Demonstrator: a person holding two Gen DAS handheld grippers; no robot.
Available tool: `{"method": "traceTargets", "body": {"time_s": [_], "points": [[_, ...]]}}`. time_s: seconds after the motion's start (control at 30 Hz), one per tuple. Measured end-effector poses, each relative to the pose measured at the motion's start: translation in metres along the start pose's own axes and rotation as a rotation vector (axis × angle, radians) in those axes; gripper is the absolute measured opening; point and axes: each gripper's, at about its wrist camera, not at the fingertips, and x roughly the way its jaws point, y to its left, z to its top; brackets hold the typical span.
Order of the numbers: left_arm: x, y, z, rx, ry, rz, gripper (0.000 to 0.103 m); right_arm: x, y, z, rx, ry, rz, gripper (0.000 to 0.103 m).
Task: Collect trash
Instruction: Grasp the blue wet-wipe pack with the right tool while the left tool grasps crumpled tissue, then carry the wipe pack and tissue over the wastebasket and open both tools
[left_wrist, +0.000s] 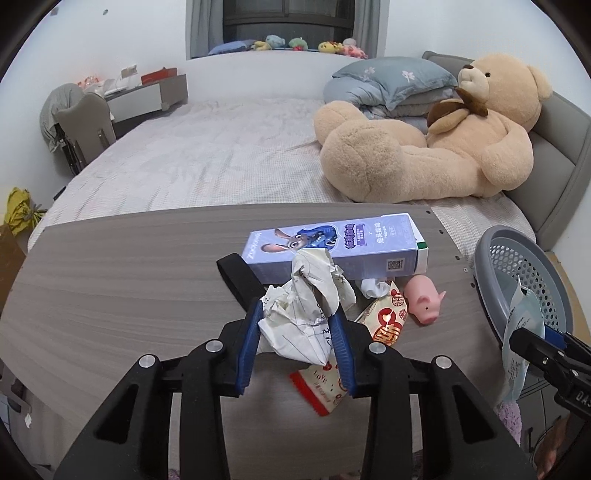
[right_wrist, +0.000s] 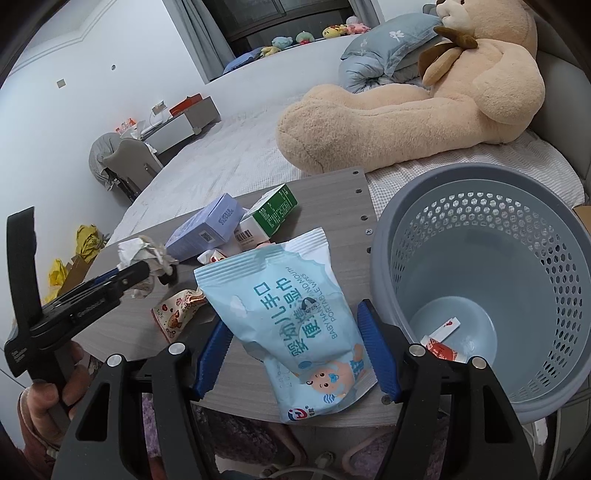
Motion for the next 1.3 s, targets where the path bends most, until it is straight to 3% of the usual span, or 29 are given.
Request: {"method": "traceTargets", "body": {"time_s": [0.2, 0.57, 0.73, 0.97, 1.3], "points": [[-0.018, -0.018, 0.007, 0.031, -0.023, -0.021, 0.036, -0.011, -0.014, 0.004, 0.020, -0.025, 0.006, 0.065], [-0.019, -0.132, 0.030, 0.176, -0.040, -0.219, 0.036, -0.067, -0.085, 0.013, 0.115, -0.121, -0.085, 0.065], [-0.014, -0.159, 0.032, 0.203, -0.027, -0.239, 0.036, -0.082, -0.110, 0.008, 0.152, -0.125, -0.091, 0.064], [-0.020, -0.140, 0.033, 0.174, -0.049, -0.166, 0.036, -0.071, -0.082, -0.004, 0.083, -0.081, 0.003, 0.064], [-0.033, -0.074, 0.032, 0.075, -0.087, -0.048, 0.036, -0.028, -0.017, -0.009, -0.099, 0.025, 0.079, 0.064]]}}
